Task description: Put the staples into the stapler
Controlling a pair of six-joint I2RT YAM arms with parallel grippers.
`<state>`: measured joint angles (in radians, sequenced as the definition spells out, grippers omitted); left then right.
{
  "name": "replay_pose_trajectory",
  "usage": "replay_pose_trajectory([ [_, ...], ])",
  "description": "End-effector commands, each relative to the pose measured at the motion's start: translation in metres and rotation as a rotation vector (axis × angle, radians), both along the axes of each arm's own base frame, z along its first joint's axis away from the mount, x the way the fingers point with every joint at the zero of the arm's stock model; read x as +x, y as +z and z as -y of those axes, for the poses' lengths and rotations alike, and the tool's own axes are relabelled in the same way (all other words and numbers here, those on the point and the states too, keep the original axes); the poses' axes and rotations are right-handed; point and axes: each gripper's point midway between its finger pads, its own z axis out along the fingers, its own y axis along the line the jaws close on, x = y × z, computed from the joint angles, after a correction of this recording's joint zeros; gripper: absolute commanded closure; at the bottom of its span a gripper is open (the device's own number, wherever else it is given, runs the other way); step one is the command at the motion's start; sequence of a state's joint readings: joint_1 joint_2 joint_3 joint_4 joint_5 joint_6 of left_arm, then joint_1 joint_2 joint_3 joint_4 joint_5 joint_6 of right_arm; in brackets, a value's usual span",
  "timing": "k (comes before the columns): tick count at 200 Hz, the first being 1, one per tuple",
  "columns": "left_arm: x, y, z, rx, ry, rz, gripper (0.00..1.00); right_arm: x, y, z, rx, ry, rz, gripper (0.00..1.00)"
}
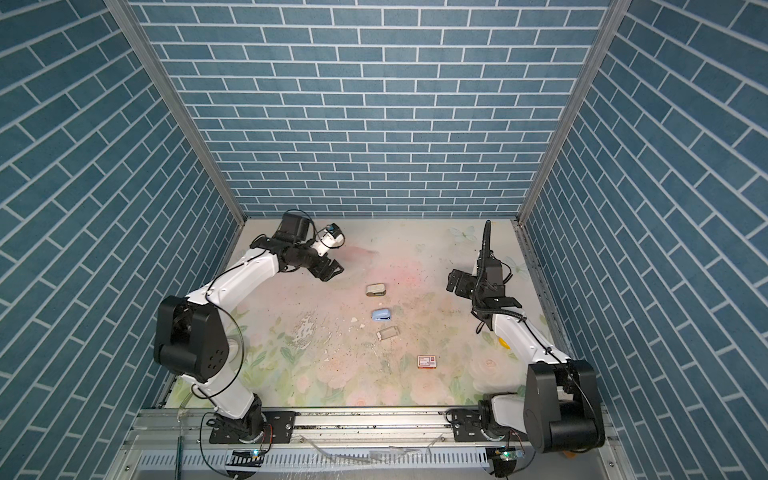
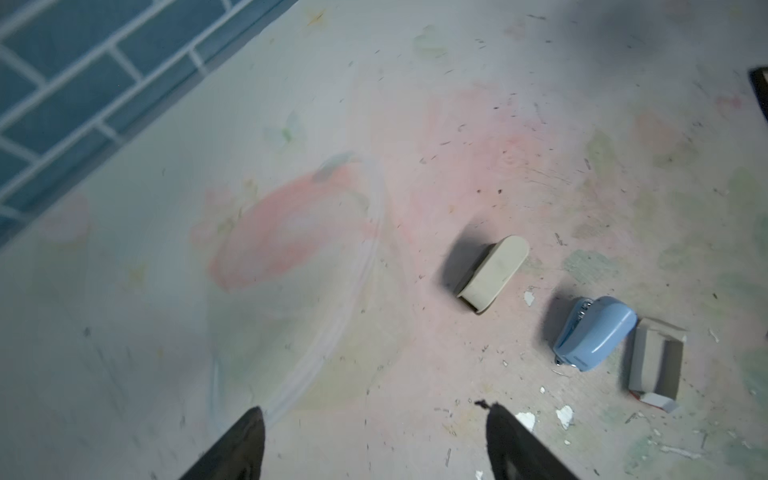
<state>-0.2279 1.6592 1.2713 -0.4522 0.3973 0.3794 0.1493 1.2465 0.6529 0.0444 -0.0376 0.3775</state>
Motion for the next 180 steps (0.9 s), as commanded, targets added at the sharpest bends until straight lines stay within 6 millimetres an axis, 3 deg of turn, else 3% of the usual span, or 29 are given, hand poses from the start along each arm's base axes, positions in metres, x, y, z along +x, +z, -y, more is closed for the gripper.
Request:
replay_pose_trajectory([
  [1,0.014,0.006,-0.028,-0.148,0.176,0.085,0.04,0.011,0.022,0.029,-0.191,-0.061,0.161,0.01],
  [27,0.008,-0.003,-0.070,-0.181,0.316,0.163,0.00,0.012,0.009,0.045,-0.277,-0.077,0.146,0.01],
  [59,0.000,-0.007,-0.106,-0.241,0.451,0.284,0.01,0.016,0.016,0.064,-0.318,-0.131,0.222,0.01],
  [112,-0.030,-0.015,-0.127,-0.233,0.525,0.401,0.00,0.013,-0.017,0.089,-0.323,-0.185,0.254,0.01],
  [125,-0.037,-0.015,-0.134,-0.182,0.517,0.491,0.01,0.014,-0.016,0.089,-0.323,-0.175,0.260,0.01],
  [141,-0.036,-0.015,-0.152,-0.221,0.614,0.529,0.00,0.012,-0.012,0.093,-0.331,-0.195,0.297,0.01],
  [156,-0.030,-0.022,-0.153,-0.228,0.610,0.527,0.00,0.010,-0.011,0.105,-0.336,-0.253,0.327,0.01],
  [180,-0.025,-0.041,-0.158,-0.227,0.640,0.519,0.00,0.009,-0.015,0.107,-0.342,-0.264,0.344,0.01],
])
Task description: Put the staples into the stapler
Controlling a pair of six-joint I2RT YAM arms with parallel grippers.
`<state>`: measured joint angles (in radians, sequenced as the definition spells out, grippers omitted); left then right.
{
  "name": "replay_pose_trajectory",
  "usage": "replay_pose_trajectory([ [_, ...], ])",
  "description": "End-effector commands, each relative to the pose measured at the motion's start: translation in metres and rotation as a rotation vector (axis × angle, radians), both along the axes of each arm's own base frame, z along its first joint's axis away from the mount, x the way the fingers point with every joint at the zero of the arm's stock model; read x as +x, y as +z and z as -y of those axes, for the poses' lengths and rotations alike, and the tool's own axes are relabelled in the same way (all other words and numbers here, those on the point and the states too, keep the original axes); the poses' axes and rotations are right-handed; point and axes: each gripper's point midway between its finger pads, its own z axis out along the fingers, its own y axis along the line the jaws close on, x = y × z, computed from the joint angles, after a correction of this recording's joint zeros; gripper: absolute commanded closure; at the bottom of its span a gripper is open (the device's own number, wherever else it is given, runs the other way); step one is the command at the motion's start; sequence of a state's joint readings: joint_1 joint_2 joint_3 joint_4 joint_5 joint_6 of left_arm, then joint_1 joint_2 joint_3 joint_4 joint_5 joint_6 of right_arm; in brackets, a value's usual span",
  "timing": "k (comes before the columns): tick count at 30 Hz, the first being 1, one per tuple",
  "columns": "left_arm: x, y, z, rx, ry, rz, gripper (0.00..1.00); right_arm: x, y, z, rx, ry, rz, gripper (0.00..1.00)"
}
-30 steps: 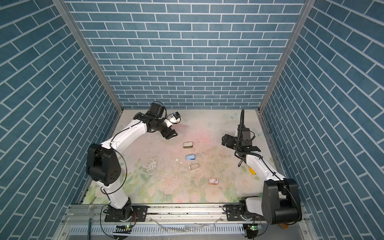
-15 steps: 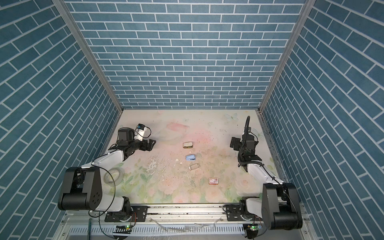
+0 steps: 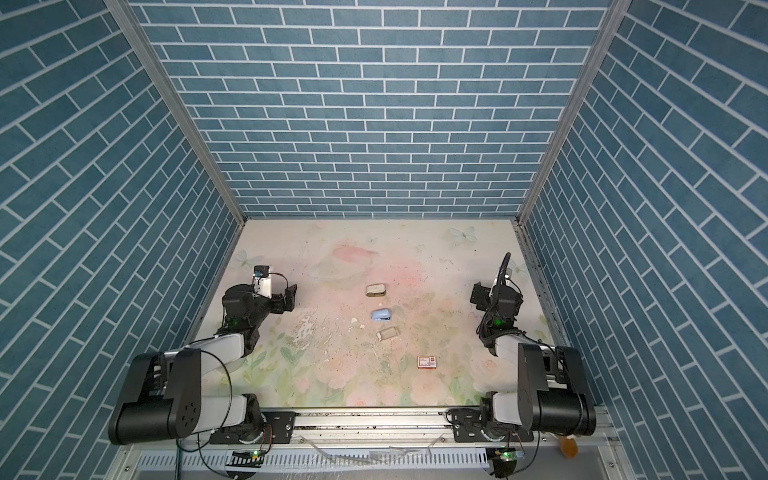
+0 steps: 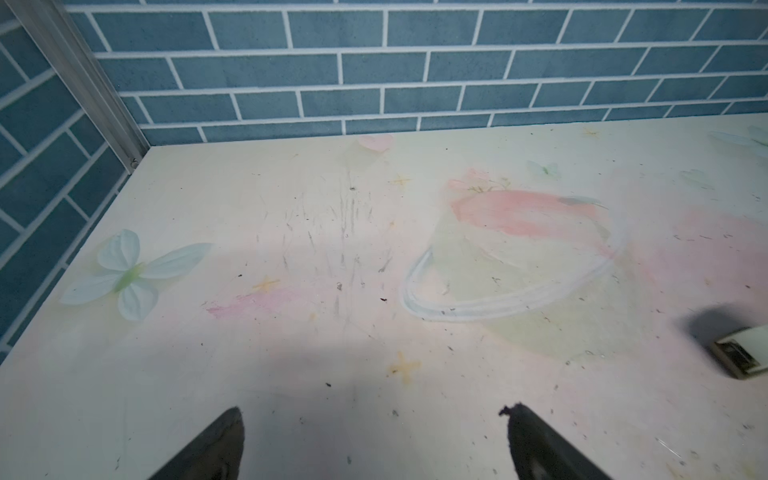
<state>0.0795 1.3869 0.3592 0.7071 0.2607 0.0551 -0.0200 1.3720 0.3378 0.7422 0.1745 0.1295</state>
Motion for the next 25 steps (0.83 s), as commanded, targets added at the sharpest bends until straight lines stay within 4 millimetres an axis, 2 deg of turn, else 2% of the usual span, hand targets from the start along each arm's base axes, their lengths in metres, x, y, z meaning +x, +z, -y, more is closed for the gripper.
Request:
replay_pose_trajectory([
  [1,0.011,0.009,-0.009,-0.007,0.046,0.101,0.00,0.004,0.012,0.008,-0.041,-0.027,0.084,0.01],
  [3,0.009,0.003,-0.007,-0.001,0.035,0.126,0.01,0.009,0.004,0.007,-0.044,-0.017,0.065,0.01],
  [7,0.005,0.003,-0.014,-0.009,0.074,0.146,0.00,0.023,-0.011,0.000,-0.036,0.030,0.003,0.01],
  [12,0.014,-0.001,-0.009,-0.002,0.044,0.100,0.00,0.023,-0.010,-0.001,-0.042,0.034,0.009,0.01],
  [25,0.018,-0.003,-0.004,0.021,0.033,0.075,0.00,0.024,-0.011,-0.006,-0.042,0.071,0.007,0.01],
])
